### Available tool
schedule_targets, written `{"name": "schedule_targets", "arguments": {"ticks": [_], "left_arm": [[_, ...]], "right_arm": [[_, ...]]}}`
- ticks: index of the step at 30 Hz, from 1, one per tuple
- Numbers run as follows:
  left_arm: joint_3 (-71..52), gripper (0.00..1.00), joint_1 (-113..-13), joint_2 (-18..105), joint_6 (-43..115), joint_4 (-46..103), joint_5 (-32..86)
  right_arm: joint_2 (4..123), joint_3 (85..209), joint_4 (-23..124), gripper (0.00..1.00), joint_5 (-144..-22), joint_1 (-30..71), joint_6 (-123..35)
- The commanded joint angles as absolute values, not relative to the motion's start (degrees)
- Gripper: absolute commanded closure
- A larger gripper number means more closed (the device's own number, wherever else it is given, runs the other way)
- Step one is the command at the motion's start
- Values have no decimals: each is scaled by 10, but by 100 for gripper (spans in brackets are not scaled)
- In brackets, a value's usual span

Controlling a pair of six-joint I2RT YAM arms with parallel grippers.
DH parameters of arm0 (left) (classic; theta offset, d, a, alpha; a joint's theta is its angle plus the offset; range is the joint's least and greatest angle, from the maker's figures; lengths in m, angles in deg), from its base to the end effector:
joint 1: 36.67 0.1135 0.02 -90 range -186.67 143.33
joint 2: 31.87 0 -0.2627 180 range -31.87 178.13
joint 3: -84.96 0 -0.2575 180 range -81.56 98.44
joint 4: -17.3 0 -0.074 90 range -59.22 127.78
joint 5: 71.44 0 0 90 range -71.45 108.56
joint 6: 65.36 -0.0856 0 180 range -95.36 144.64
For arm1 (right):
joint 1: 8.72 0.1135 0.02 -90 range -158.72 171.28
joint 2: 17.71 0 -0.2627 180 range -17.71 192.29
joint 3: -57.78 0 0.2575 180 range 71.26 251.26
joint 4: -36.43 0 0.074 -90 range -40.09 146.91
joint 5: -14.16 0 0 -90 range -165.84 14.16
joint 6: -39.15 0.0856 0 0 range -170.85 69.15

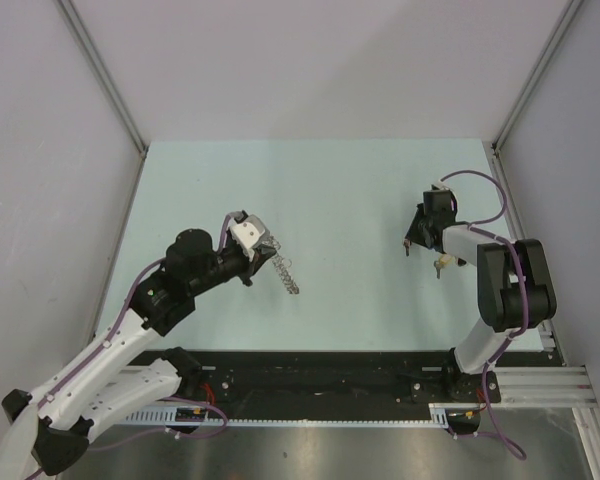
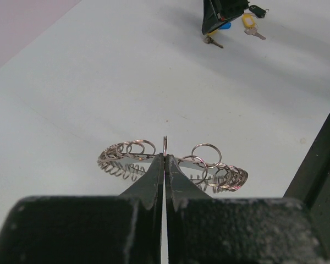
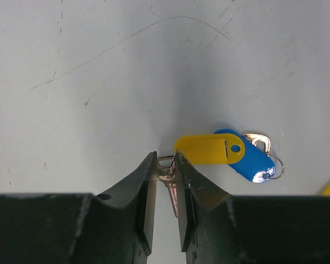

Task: Put the keys on the keyring

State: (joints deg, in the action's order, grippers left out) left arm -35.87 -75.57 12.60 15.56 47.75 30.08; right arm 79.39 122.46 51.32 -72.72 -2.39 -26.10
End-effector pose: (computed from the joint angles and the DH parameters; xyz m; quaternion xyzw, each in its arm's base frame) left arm 0.1710 -0.1600 0.3200 0.3779 0.7001 -0.2318 0.5597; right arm 0.3762 0.0370 0.1189 0.1588 0.9175 0.0730 0.3573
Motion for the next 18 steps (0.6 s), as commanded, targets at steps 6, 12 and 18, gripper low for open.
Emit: {"name": "schedule_targets", "arguments": {"ticks": [6,12,18], "left_arm": [[-360,100,-760,113,146,447,302],[-362,100,-760,111,146,446,302],[-363,100,-760,108,145,444,301]], "right_arm": [[793,1245,524,82,-698,-15,-266],[783,1248,542,95,-700,-11,-277],[710,1263,645,100,-701,7,-337]]}}
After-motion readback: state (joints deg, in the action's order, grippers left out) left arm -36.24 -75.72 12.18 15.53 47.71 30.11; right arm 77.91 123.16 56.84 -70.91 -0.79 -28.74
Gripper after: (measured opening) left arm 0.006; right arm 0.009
